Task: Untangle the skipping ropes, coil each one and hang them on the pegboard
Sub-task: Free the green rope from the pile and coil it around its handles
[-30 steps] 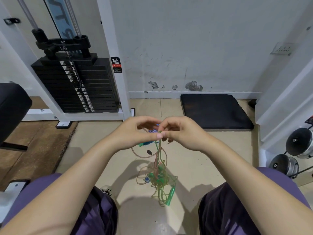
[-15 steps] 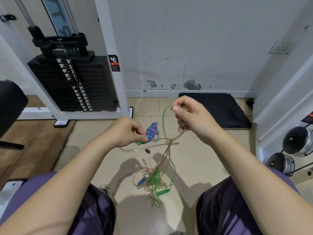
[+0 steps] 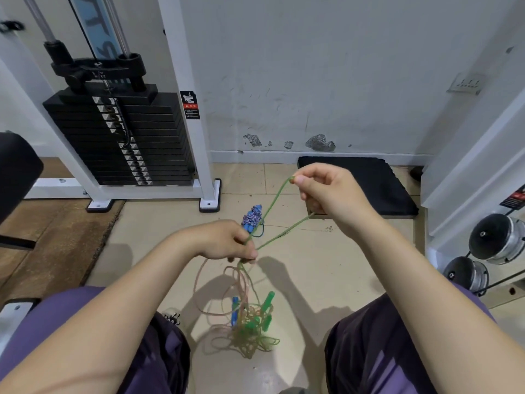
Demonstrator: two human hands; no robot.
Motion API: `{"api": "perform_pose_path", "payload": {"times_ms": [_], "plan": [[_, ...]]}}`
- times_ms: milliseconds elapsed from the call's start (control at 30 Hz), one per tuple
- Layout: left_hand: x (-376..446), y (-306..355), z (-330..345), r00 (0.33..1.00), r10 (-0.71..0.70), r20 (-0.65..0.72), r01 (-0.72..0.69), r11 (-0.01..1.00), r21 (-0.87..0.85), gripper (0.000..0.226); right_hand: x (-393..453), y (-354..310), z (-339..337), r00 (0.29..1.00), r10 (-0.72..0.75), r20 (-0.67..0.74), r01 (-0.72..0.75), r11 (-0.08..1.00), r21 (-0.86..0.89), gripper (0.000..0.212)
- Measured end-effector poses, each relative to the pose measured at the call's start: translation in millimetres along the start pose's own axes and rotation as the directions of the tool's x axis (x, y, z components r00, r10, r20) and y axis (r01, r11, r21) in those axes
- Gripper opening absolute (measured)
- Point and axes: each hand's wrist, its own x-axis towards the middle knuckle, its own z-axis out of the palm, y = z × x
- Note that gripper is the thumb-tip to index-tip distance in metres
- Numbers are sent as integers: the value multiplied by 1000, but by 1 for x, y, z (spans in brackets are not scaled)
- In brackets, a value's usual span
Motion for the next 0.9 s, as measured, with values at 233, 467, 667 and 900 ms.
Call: {"api": "perform_pose_path", "payload": {"times_ms": [233, 467, 667, 900], "plan": [[-18, -3, -24, 978, 176, -108, -206, 876, -435, 22, 3, 13, -6, 997, 77, -29, -82, 947, -312, 14], [-10, 9, 1, 981, 146, -132, -188, 891, -414, 24, -9, 14, 17, 978, -101, 181, 166, 906, -390, 55], [-12, 8, -4, 981, 181, -66, -190, 853, -487, 11, -11, 28, 31, 909, 84, 409, 155, 841, -518, 22], [-10, -6, -13, 991, 122, -57, -133, 948, -288, 13, -9, 25, 28, 947, 37, 318, 79, 936, -343, 15]]}}
